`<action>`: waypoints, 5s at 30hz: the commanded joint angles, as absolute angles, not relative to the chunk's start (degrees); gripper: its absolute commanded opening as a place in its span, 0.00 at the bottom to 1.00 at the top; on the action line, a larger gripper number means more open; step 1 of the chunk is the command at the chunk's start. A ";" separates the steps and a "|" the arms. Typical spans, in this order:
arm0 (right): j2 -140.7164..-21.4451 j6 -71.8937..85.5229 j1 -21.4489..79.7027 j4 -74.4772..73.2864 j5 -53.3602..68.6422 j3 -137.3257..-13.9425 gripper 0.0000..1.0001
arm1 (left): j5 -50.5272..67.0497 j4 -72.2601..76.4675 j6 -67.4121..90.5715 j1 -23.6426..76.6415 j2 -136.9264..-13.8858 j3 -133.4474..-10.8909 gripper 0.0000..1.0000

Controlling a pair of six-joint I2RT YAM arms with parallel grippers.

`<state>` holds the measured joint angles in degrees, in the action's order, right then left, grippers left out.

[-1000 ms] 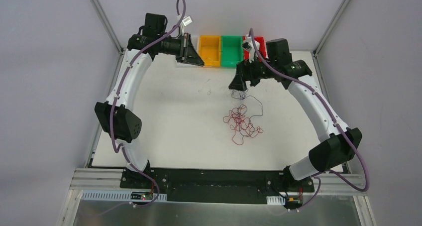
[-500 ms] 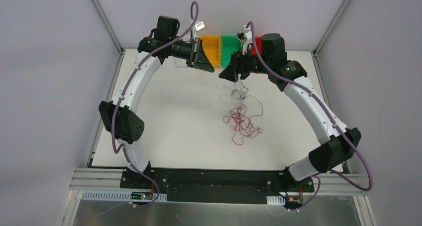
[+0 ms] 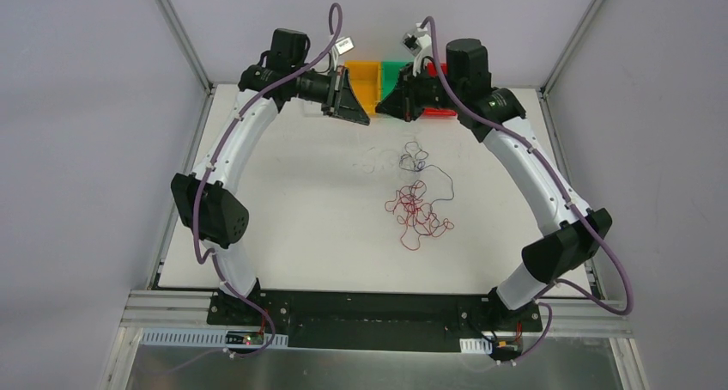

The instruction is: Untangle the cables

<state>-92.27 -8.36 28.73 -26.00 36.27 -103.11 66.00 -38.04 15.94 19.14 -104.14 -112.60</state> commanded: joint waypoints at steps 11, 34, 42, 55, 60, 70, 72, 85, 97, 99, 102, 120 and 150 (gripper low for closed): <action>-100.06 -8.61 26.06 -20.89 21.10 -113.58 0.00 | 56.28 -36.13 23.81 -0.38 -100.12 -110.65 0.99; -139.62 -3.17 23.99 13.42 0.35 -147.57 0.00 | 45.75 -36.13 19.28 -14.99 -89.17 -93.93 0.99; -142.05 3.08 24.22 20.15 -2.19 -147.32 0.00 | 46.26 -36.25 19.35 -15.82 -88.67 -90.85 0.99; -148.15 2.57 24.65 22.59 -3.06 -147.33 0.00 | 45.43 -37.14 18.60 -17.04 -88.48 -90.41 0.99; -149.85 1.42 24.66 22.85 -3.35 -145.86 0.00 | 45.24 -37.60 18.42 -17.27 -87.74 -89.14 0.99; -141.01 0.43 24.55 23.51 -2.48 -134.45 0.53 | 44.88 -38.98 16.79 -17.25 -88.33 -90.83 0.99; -136.45 -1.42 24.54 23.96 -1.07 -129.21 0.58 | 45.61 -39.02 16.94 -17.14 -89.07 -91.49 0.99; -113.99 -10.18 15.50 -23.73 22.47 -110.99 0.68 | 46.44 -39.07 8.00 -7.65 -92.05 -93.05 0.99; -122.84 -22.73 13.16 -44.67 21.05 -115.65 0.61 | 48.07 -39.02 4.40 -0.20 -97.61 -97.10 0.99; -121.47 -23.15 12.53 -46.99 23.99 -113.83 0.61 | 47.78 -39.02 2.97 2.52 -97.65 -95.41 0.99; -117.11 -26.21 11.99 -52.10 28.20 -108.73 0.63 | 49.48 -39.02 1.98 5.64 -97.96 -92.28 0.99; -94.42 -11.43 11.44 -48.18 35.56 -73.94 0.65 | 46.05 -2.06 10.45 34.84 -116.35 -84.54 0.64; -103.48 -3.25 19.57 -33.29 20.80 -63.52 0.00 | 51.36 -13.36 16.56 21.25 -90.51 -86.27 0.00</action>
<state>-103.55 -3.92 19.53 -33.61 23.14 -63.83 48.18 -9.15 14.68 26.11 -97.91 -81.10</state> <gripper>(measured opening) 0.069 0.011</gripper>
